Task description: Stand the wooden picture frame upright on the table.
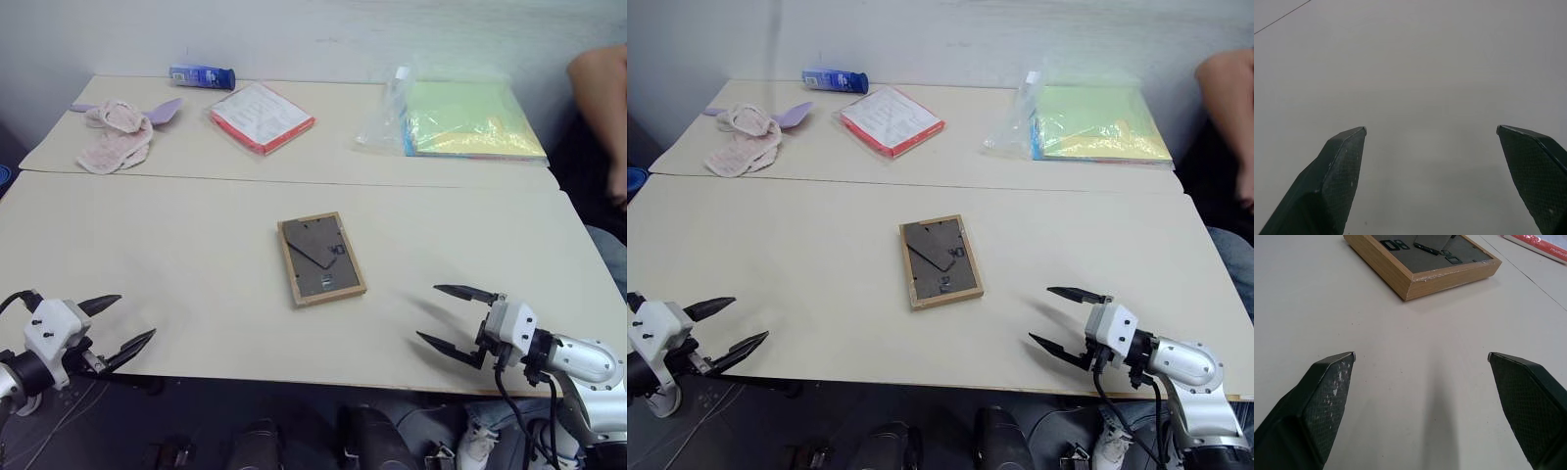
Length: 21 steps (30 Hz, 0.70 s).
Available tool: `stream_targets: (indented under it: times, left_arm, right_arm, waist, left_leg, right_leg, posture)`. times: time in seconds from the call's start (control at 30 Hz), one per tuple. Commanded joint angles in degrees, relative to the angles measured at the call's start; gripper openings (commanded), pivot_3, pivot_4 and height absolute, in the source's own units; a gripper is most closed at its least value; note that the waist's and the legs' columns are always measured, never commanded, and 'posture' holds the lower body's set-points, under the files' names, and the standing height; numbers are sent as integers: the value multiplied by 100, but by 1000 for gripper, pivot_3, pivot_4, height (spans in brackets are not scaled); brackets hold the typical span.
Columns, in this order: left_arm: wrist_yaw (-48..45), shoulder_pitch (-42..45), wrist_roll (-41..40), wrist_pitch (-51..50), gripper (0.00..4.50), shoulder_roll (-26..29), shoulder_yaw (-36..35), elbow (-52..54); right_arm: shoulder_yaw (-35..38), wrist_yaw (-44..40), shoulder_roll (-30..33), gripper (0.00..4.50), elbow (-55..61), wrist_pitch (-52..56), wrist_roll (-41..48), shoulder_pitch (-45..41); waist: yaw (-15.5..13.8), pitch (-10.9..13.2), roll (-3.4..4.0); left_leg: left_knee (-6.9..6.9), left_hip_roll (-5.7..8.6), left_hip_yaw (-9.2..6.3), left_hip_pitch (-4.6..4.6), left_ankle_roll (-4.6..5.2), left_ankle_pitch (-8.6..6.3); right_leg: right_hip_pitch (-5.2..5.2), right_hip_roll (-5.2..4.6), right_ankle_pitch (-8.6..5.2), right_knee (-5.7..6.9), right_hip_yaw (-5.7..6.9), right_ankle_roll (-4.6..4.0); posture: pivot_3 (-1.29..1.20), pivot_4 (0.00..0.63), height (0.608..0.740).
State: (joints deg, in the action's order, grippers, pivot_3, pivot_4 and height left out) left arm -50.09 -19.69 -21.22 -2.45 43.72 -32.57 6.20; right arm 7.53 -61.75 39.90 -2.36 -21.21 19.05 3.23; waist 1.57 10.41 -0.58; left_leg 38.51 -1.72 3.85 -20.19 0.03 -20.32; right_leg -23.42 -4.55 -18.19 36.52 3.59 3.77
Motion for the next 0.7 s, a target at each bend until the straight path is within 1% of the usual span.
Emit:
stream_targets:
  times: [0.03, 0.13, 0.17, 0.23, 0.27, 0.37, 0.4, 0.47, 0.53, 0.6, 0.63, 0.7]
  left_arm:
    - [6, -16, -6, 41, 4500, -12, -29, 160]
    - [-16, 107, -369, -502, 4500, 14, 89, 486]
    - [-8, 180, -460, -713, 4500, 38, 184, 614]
    - [184, 549, -542, -1158, 4113, 35, 537, 938]
    - [307, 808, -526, -1398, 3901, 23, 806, 1079]
    - [672, 1638, -243, -1909, 2961, -91, 1623, 1177]
    - [798, 1910, -133, -2059, 2702, -149, 1876, 1135]
    - [971, 2423, 16, -2220, 2045, -343, 2311, 995]
    - [1173, 2965, 239, -2363, 1409, -652, 2778, 708]
    - [1294, 3350, 441, -2477, 777, -896, 3146, 429]
    - [1338, 3576, 576, -2497, 469, -1058, 3384, 221]
    - [1462, 3896, 767, -2628, 469, -1280, 3651, -100]
  right_arm:
    - [62, 34, -27, 4481, 53, -100, 34, -3]
    - [-4, 77, -68, 4481, 175, 128, 127, -101]
    - [-49, 111, -96, 4308, 257, 272, 179, -173]
    - [-229, 246, -164, 3896, 468, 686, 180, -430]
    - [-337, 333, -229, 3569, 524, 858, 114, -612]
    - [-639, 658, -415, 2500, 404, 1169, -307, -1171]
    - [-740, 768, -478, 2219, 284, 1176, -493, -1369]
    - [-906, 952, -610, 1477, 8, 1214, -777, -1719]
    - [-1107, 1147, -757, 791, -417, 1154, -1134, -2098]
    - [-1289, 1279, -870, 49, -807, 1235, -1399, -2385]
    - [-1373, 1308, -960, 0, -997, 1224, -1468, -2532]
    - [-1482, 1313, -1079, 0, -1191, 1217, -1546, -2719]
  waist:
    - [-1, 0, 0]
    - [-1, 0, 0]
    - [-1, 0, 0]
    - [-1, 0, 0]
    - [-1, 0, 0]
    - [-2, -1, 2]
    - [-3, -2, 2]
    - [-4, -2, 2]
    - [-5, -2, 2]
    - [-2, -1, 2]
    - [-3, -1, 2]
    - [-2, -1, 2]
  left_leg:
    - [0, 0, 0, 0, 0, 0]
    - [1, 0, 0, 0, 0, 0]
    - [1, 0, 0, 0, 0, 0]
    - [9, 0, 0, 0, 0, 1]
    - [12, 0, -1, -1, 0, 1]
    - [25, 1, -3, -1, -4, 2]
    - [28, 2, -3, -2, -4, 2]
    - [32, 3, -2, -4, -6, 3]
    - [42, 1, -1, -15, -6, 3]
    - [52, 3, 2, -21, -4, 3]
    - [55, 3, 3, -22, -3, 3]
    - [57, 4, 5, -22, -2, 3]
  right_leg:
    - [0, 0, 0, 0, 0, 0]
    - [0, 0, 0, 1, 0, 0]
    - [0, 0, 0, 1, 0, 0]
    - [1, -1, 1, 8, -1, 1]
    - [1, -1, 1, 12, -1, 1]
    - [0, 0, 1, 27, -1, 1]
    - [-1, 0, 1, 29, -1, 1]
    - [-2, 3, 1, 39, 0, 2]
    - [-7, 8, 2, 50, 2, 3]
    - [-9, 9, 3, 50, 4, 6]
    - [-9, 10, 3, 51, 4, 6]
    - [-10, 11, 3, 53, 4, 7]
  posture:
    - [0, 150, 740]
    - [0, 150, 740]
    - [0, 150, 740]
    - [0, 150, 740]
    - [0, 150, 740]
    - [0, 150, 740]
    - [0, 150, 740]
    - [0, 150, 740]
    - [0, 150, 740]
    - [0, 150, 740]
    - [0, 150, 740]
    - [0, 150, 740]
